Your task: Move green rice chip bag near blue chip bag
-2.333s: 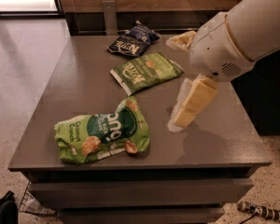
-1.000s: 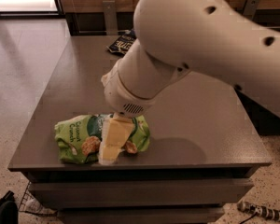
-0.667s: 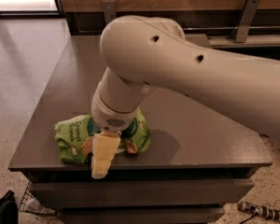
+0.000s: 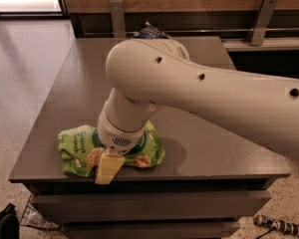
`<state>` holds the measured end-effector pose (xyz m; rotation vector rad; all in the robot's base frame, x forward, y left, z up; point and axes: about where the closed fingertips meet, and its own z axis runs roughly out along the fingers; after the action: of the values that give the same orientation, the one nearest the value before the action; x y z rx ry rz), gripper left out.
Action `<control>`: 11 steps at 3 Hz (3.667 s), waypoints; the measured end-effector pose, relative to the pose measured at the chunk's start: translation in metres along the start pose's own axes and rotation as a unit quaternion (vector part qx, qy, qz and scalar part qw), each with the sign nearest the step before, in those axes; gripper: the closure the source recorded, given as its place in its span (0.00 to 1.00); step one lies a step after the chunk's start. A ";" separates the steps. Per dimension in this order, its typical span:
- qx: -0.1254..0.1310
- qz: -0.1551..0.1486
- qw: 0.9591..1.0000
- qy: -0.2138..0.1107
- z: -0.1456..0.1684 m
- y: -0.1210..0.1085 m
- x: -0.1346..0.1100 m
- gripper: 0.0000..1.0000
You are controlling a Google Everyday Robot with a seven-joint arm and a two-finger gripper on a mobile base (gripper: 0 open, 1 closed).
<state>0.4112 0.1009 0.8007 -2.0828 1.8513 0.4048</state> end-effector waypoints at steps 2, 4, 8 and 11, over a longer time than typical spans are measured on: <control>0.000 0.000 1.000 0.000 -0.004 0.000 -0.002 0.94; 0.001 -0.001 1.000 0.000 -0.005 0.000 -0.002 1.00; 0.001 -0.001 1.000 0.000 -0.005 0.000 -0.002 1.00; 0.005 -0.001 1.000 0.003 -0.009 0.001 -0.004 1.00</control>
Offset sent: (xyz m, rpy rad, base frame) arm 0.0000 0.0000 0.0013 0.0000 -0.0002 0.0000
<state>0.4094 0.1003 0.8106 -2.0822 1.8508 0.3888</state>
